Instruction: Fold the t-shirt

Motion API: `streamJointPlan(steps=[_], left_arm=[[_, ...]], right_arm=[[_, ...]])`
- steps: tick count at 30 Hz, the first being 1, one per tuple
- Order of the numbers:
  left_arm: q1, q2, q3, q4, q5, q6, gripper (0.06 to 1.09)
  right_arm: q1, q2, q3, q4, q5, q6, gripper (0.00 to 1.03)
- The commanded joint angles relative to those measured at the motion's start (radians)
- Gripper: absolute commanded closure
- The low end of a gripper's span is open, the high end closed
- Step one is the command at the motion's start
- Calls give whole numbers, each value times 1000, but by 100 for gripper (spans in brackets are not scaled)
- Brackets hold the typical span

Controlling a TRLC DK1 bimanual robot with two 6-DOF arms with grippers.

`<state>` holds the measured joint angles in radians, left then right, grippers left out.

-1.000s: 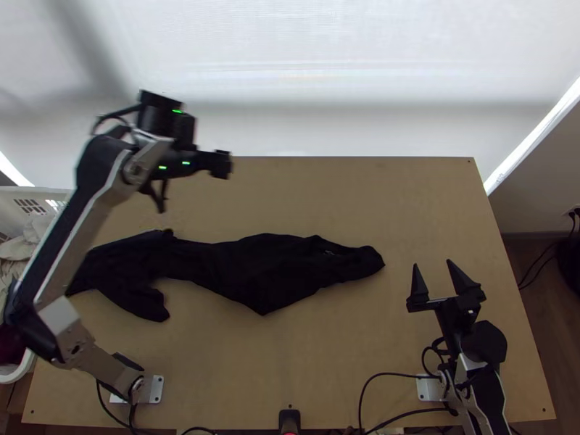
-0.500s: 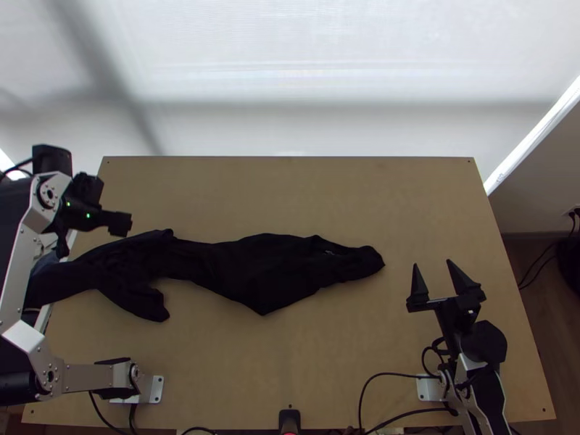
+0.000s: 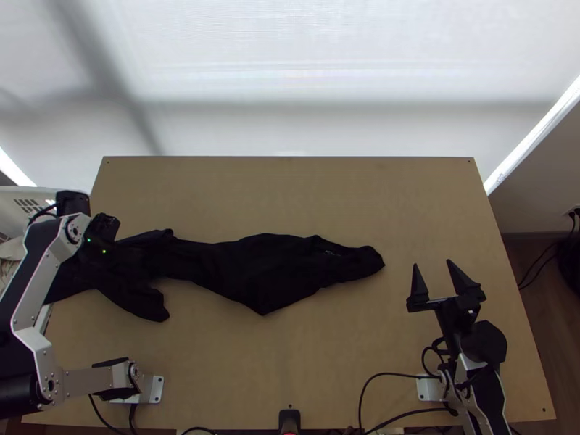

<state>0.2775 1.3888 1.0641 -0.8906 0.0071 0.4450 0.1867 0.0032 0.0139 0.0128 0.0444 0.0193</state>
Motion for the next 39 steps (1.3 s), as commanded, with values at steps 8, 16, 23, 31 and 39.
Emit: streamJointPlan(steps=[8,16,23,31,39], left_arm=[[118,65,-118,254,-30,166,105],[235,119,111,231,31,89,105],[390,277,468,107,106,15,105],[597,544,910,-25,133,-3,105],[752,794,1206,-77,129,15,105]], right_arm=[[-4,-5,-6,-19,9,16,5],[-4,-6,-6,-19,9,16,5],[-4,-6,-6,-19,9,16,5],[-4,-6,-6,-19,9,16,5],[-6,-6,-6,-19,9,16,5]])
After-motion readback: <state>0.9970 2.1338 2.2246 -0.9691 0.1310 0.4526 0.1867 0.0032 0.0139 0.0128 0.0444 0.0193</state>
